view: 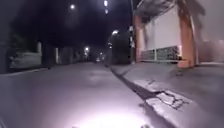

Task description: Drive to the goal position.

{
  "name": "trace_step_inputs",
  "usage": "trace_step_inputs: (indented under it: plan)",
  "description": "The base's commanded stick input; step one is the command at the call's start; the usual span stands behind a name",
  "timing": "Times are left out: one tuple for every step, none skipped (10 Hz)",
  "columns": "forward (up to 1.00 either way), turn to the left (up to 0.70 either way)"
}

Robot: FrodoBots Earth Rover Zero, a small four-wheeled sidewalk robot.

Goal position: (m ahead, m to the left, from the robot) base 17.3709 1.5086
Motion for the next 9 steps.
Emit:
trace_step_inputs:
  plan:
    - [0.7, 0.0]
    - [0.7, 0.0]
    - [0.7, 0.0]
    - [0.7, 0.0]
    - [0.7, 0.0]
    - [0.7, 0.0]
    - [0.7, 0.0]
    - [0.7, 0.0]
    - [0.7, 0.0]
